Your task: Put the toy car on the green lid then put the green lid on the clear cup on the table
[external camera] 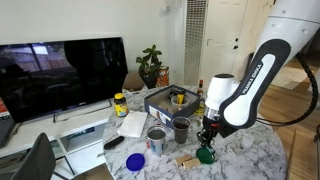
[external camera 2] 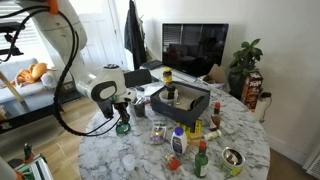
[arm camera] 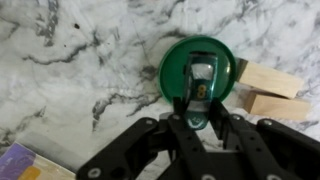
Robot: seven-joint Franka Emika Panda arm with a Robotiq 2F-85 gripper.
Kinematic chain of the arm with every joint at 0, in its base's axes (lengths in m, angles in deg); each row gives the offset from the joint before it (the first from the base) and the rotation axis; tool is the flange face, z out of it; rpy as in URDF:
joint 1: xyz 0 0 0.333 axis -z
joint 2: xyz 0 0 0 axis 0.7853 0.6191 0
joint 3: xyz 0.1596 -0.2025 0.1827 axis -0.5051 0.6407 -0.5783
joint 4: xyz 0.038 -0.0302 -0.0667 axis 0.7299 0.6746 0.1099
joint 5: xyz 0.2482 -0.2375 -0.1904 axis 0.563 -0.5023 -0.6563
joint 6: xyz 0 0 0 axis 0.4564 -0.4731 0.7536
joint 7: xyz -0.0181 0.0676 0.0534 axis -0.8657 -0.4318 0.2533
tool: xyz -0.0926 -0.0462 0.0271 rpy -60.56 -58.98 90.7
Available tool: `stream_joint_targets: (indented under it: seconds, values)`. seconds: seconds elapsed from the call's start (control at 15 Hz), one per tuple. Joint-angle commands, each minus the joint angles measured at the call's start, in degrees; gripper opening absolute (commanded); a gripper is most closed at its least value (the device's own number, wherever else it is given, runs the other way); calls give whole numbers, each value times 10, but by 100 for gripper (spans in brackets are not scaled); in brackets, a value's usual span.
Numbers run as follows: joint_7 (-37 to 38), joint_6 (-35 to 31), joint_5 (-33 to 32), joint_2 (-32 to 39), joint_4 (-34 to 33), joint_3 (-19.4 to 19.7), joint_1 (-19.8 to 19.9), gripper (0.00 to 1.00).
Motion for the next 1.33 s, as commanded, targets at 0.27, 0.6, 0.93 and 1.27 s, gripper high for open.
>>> stream_joint_targets:
  seconds: [0.27,0.6,0.93,1.27]
  values:
    - [4,73,-10,35,-44,-10,9,8]
    - [7,42,-9,51,-45,-11,3,8]
    - [5,25,-6,60,-49,-11,7,56]
    - [-1,36,-3,43,-35,-18,14,84]
